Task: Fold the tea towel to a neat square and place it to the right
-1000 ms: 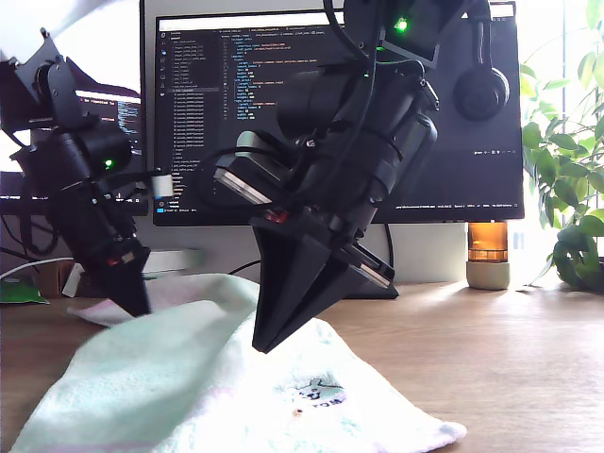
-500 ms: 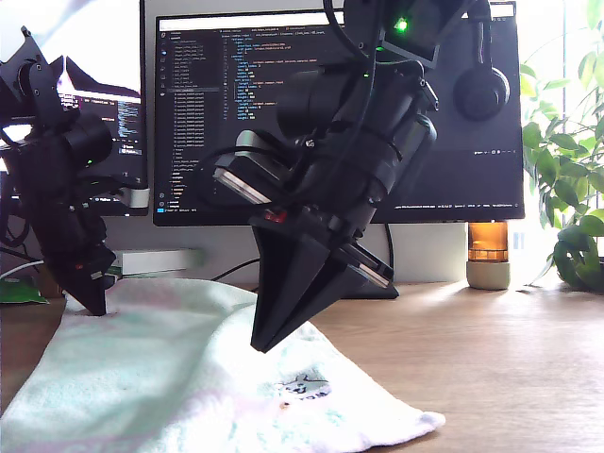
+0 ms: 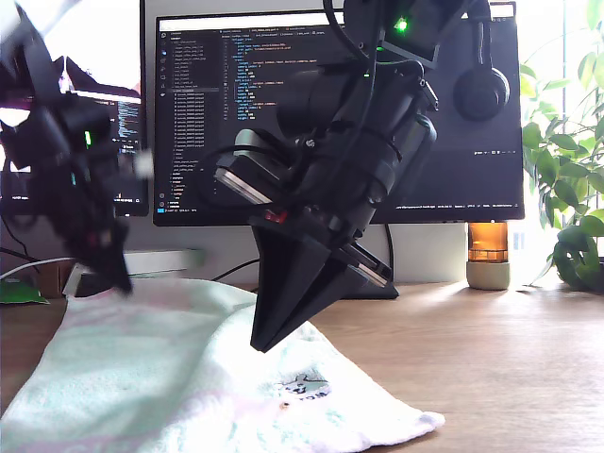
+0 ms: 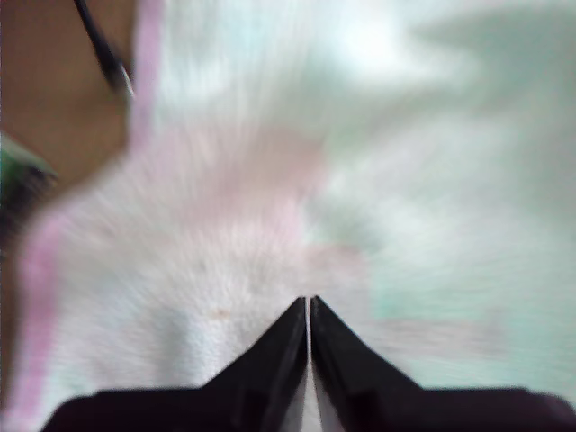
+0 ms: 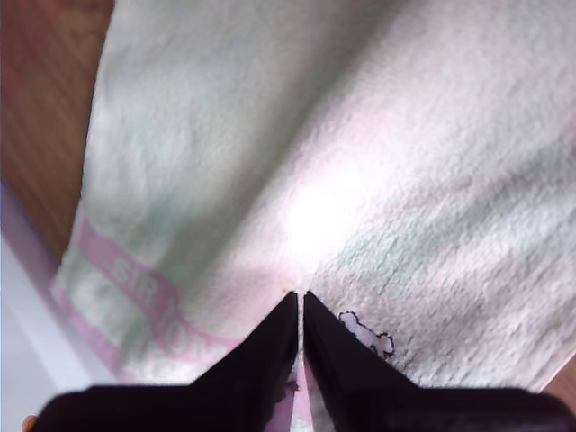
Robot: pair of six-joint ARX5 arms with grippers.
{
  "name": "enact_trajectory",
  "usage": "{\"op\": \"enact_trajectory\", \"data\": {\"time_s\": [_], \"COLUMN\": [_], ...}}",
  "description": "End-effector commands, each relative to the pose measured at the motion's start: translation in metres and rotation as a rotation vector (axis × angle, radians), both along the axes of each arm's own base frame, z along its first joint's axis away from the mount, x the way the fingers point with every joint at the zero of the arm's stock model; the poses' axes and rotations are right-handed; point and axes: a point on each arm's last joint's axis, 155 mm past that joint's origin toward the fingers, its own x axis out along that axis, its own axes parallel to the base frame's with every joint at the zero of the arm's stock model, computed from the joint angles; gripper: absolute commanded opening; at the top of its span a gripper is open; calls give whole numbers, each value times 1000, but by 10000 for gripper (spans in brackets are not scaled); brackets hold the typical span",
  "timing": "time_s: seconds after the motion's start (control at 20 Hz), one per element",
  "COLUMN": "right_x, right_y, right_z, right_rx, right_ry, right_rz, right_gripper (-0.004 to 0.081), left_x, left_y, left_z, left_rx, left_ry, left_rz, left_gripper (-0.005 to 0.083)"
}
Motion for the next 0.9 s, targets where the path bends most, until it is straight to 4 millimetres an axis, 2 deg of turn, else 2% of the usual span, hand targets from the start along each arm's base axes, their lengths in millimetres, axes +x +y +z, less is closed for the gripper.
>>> {"op": "enact_trajectory", "data": {"time_s": [0.0,0.2,0.45,0.6,0.85], "right_x": [2,26,46,49,41], "right_y": [-8,-24,-40,-48,-64], "right_z": [-7,8,45,62,63], "right_rx": [-8,5,2,-5,-17], "right_ry": [6,-61,-231,-310,-370], "right_rz": [-1,-40,-36,-24,-24], "right_gripper": [-13,-13,-13,-13,-13], "left_x": [-9,-13,-26,-37,-65], "left_y": [-6,-7,-11,-9,-8], "left_z": [11,38,65,72,73], "left_rx": [-30,-66,-118,-133,-192], "left_ry": [-7,-35,-52,-63,-104], "left_rz": [-21,12,29,44,82], "left_gripper": [-21,-21,-21,-21,-21]}}
